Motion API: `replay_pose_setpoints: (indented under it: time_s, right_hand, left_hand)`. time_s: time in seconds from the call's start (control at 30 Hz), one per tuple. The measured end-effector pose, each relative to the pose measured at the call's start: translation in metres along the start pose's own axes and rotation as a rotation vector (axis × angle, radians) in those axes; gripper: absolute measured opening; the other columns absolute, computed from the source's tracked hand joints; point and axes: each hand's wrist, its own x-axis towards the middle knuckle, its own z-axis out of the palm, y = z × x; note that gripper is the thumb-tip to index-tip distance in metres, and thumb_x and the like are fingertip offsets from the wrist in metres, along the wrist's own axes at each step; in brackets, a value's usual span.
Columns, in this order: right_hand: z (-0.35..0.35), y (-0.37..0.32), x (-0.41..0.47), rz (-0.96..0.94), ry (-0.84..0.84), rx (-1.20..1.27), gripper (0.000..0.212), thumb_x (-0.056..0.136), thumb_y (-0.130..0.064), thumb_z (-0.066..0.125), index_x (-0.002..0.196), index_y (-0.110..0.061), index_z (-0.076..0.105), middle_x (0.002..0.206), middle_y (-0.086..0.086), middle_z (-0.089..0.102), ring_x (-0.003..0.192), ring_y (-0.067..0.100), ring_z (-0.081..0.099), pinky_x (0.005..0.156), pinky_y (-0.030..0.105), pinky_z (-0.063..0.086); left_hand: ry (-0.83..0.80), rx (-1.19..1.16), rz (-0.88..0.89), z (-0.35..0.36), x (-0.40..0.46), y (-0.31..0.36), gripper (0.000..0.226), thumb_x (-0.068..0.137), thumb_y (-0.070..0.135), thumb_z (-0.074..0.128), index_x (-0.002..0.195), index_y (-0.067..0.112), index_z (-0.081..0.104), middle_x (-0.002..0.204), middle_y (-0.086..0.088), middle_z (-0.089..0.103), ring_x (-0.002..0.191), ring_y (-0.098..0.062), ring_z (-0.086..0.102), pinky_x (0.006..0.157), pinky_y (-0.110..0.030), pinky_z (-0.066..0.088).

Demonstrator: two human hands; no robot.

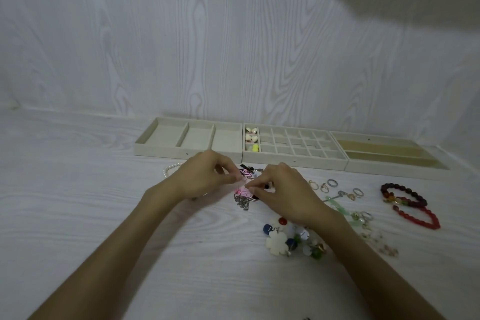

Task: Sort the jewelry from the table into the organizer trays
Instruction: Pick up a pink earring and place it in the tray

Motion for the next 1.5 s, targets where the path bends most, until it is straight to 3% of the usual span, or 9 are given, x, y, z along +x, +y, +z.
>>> replay_pose_setpoints:
  time_s: [0.1,0.37,0.53,0.93,1.07,1.13,1.2,1.33,1.5]
  right_hand:
    - [-0.002,0.000,-0.001,-0.007,-0.009,-0.007,0.019,0.087,-0.039,0.062,0.103,-0.036,0.072,0.075,-0.020,0.054,0.082,0.002,0.048,0.065,0.016,0.031]
    - [-0.002,-0.002,-0.003,0.027,0.012,-0.041,0.023,0.087,-0.043,0.061,0.106,-0.036,0.071,0.092,-0.013,0.063,0.088,0.005,0.043,0.072,0.022,0.031]
    - [-0.002,-0.005,-0.006,0.013,0.022,-0.037,0.023,0.092,-0.040,0.054,0.101,-0.031,0.073,0.071,-0.019,0.051,0.081,0.007,0.045,0.074,0.027,0.036]
    - [-0.006,-0.002,-0.006,0.050,-0.024,0.016,0.028,0.092,-0.043,0.052,0.089,-0.027,0.075,0.080,-0.003,0.064,0.080,0.013,0.055,0.076,0.032,0.045]
    - [-0.007,-0.002,-0.009,0.042,0.027,0.077,0.026,0.088,-0.050,0.054,0.101,-0.036,0.072,0.086,-0.012,0.065,0.081,0.000,0.049,0.071,0.021,0.036]
    - [-0.010,-0.004,-0.009,0.051,0.079,0.118,0.026,0.084,-0.051,0.060,0.104,-0.037,0.071,0.087,-0.015,0.066,0.082,-0.002,0.048,0.074,0.018,0.032]
    - [-0.012,-0.006,-0.009,0.054,0.148,0.181,0.022,0.082,-0.047,0.065,0.096,-0.033,0.074,0.081,-0.013,0.067,0.078,-0.001,0.051,0.071,0.012,0.031]
    - [-0.013,-0.006,-0.008,0.133,0.195,0.304,0.012,0.085,-0.030,0.067,0.086,-0.024,0.077,0.077,-0.010,0.070,0.074,0.003,0.056,0.069,0.017,0.043]
    - [-0.012,0.000,-0.007,0.163,0.187,0.394,0.018,0.085,-0.039,0.065,0.081,-0.026,0.077,0.068,-0.014,0.067,0.066,-0.002,0.056,0.068,0.020,0.047]
  left_hand:
    - [-0.056,0.029,-0.001,-0.004,0.000,-0.004,0.022,0.076,0.058,0.065,0.088,0.041,0.074,0.084,0.003,0.071,0.072,-0.019,0.066,0.069,-0.038,0.057]
    - [-0.001,0.215,-0.023,0.008,0.000,-0.005,0.013,0.078,0.048,0.070,0.084,0.038,0.075,0.087,0.012,0.070,0.073,-0.004,0.057,0.068,-0.028,0.047]
    - [-0.018,0.165,-0.039,0.008,0.001,0.000,0.014,0.082,0.048,0.065,0.079,0.036,0.070,0.089,0.007,0.070,0.082,-0.010,0.061,0.076,-0.032,0.050]
    - [-0.006,0.067,-0.049,0.010,0.003,0.001,0.007,0.077,0.046,0.071,0.078,0.040,0.075,0.081,0.006,0.073,0.076,-0.016,0.064,0.072,-0.037,0.052]
    - [-0.023,-0.146,-0.065,0.008,0.004,0.008,0.008,0.084,0.030,0.070,0.083,0.026,0.076,0.080,0.011,0.073,0.074,-0.001,0.065,0.074,-0.027,0.051]
    - [-0.040,-0.272,-0.104,0.006,0.003,0.012,0.012,0.084,0.031,0.069,0.081,0.022,0.076,0.081,0.005,0.074,0.071,-0.006,0.063,0.072,-0.027,0.048]
    - [-0.025,-0.354,-0.129,0.004,0.002,0.017,0.021,0.084,0.037,0.067,0.077,0.019,0.077,0.076,-0.005,0.071,0.061,-0.011,0.054,0.061,-0.021,0.042]
    - [-0.047,-0.469,-0.175,-0.002,-0.001,0.026,0.028,0.095,0.033,0.052,0.083,0.021,0.074,0.070,0.012,0.070,0.050,0.009,0.052,0.043,-0.003,0.034]
    - [-0.109,-0.429,-0.124,-0.003,-0.001,0.023,0.015,0.083,0.037,0.066,0.091,0.030,0.076,0.081,0.018,0.073,0.077,0.010,0.063,0.062,-0.001,0.041]
